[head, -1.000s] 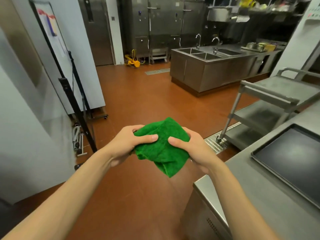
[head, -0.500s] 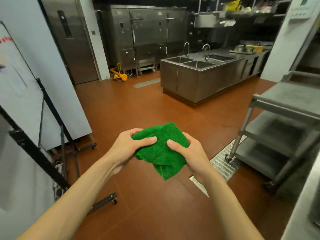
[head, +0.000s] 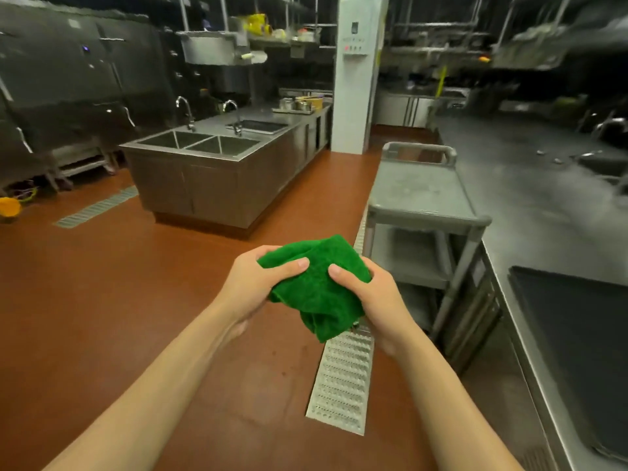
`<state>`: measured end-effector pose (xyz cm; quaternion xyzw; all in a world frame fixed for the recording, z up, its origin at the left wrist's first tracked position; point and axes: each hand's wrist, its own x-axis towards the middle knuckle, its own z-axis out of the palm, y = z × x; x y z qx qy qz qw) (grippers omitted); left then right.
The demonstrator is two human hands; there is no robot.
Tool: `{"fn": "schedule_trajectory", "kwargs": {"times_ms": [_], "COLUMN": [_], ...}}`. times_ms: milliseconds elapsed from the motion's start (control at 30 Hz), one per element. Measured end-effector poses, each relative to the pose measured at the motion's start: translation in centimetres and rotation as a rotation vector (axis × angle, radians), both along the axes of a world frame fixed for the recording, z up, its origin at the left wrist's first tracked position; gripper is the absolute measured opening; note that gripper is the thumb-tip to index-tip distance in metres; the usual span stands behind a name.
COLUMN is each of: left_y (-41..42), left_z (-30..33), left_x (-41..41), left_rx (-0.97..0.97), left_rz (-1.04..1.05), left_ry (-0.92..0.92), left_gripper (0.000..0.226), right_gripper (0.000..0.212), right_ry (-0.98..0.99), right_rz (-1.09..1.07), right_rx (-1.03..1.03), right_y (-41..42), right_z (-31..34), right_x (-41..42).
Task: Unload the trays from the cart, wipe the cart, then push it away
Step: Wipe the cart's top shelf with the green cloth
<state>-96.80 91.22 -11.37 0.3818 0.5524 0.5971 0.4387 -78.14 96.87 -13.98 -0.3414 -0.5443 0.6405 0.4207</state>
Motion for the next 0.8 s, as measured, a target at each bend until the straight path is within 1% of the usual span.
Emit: {"fn": "schedule_trajectory", "kwargs": {"times_ms": [133,233,300,433,567,733,800], "left_y": [8.9,16.8,21.8,33.7,44.7,58.1,65.0], "left_z": [-0.9,-2.5,-3.3,-3.1,-1.8,-2.2,-3.0], "left_x": [-3.1,-5.4,-6.6,-9.8,-13.2,-16.5,-17.9], "left_rx": [0.013,0.032,0.039,0.028,-0.005,0.000,-0.007], "left_rz": [-0.131,-0.255,-0.291,-0.344,-0.423,-0.526,-0.623], "left_ry": [-0.029,-0.028,-0.014,-0.023,-0.008,0.034,0.054], "left_gripper": [0.048,0.057,0.059,0.046,0.042,0.041,0.041], "right_gripper": [0.042,0.042,0.045,0.051,0.057,0.053,0.048], "right_ry": [-0.001,0.016,0.030,0.049,0.043,0.046,0.046], "right_rz": [-0.129,-0.252,-0.305,-0.358,-0.402,-0.468,-0.544], "right_rx": [0.013,0.011,0.009,-0.007,-0.005,-0.025,-0.035], "right_y": [7.0,14.0,18.5,29.1,38.7,50.4,56.1], "right_z": [-0.7,-2.6,-3.5,-3.7,-2.4,-2.6,-3.5], "right_x": [-2.8,-5.1,-6.5,-9.8,-12.7,-15.8,-17.2]}}
